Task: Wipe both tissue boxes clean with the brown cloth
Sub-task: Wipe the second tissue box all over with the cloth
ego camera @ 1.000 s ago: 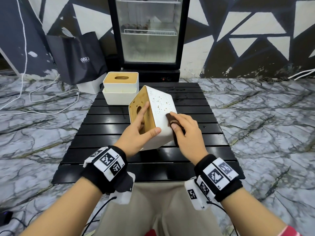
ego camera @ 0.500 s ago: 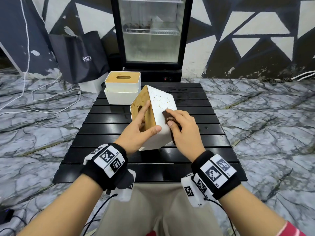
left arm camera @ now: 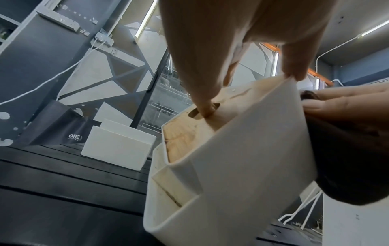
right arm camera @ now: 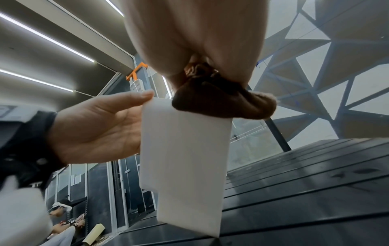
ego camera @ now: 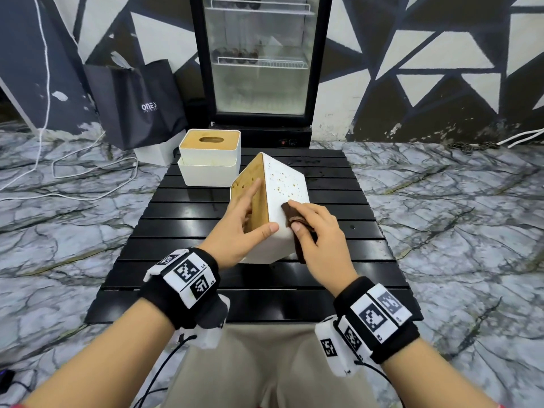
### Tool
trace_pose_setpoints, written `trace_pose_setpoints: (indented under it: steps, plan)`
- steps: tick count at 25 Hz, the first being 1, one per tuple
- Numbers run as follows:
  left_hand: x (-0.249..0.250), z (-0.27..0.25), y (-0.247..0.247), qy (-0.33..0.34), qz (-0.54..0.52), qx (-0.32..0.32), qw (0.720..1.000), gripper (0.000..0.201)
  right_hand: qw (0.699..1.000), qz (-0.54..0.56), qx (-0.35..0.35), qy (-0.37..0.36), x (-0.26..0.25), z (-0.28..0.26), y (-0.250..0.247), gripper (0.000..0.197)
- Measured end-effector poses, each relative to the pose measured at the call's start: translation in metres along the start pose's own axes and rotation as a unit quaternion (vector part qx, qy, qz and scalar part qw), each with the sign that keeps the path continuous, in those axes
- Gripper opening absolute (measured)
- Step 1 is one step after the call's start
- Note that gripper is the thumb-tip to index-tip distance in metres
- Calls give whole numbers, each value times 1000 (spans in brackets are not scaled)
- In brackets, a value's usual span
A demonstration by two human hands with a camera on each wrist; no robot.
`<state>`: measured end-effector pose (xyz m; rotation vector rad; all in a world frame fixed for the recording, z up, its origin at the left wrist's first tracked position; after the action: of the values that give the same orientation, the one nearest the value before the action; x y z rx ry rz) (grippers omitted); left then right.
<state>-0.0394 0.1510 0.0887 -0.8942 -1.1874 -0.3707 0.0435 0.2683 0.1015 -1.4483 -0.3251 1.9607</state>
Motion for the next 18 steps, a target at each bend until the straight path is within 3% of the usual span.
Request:
trace_pose_setpoints:
  steps: [3, 7, 13, 18]
  plan:
    - [1, 5, -3, -17, 12, -27, 999, 94, 1000, 0, 2, -19, -6, -1, 0, 38]
    - [2, 9, 2, -16, 20, -50, 998, 90, 998, 6, -25, -52, -20, 10, 7, 38]
    - [-6, 5, 3, -30, -9, -45, 998, 86, 1000, 19, 0, -12, -5, 14, -1, 35]
    - [-5, 3, 7, -26, -9, -51, 998, 89, 999, 11, -3, -39, -20, 14, 6, 37]
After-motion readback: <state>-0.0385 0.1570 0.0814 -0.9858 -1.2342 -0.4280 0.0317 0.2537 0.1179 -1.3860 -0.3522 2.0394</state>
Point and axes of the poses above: each hand's wrist, its own z-axis towards the middle knuckle, its own y-axis out of the palm, x = y × z, the point moved 10 cm from there along z, towards the middle knuckle, and after that the axes turned 10 degrees about -x, right-handed, at the moved point
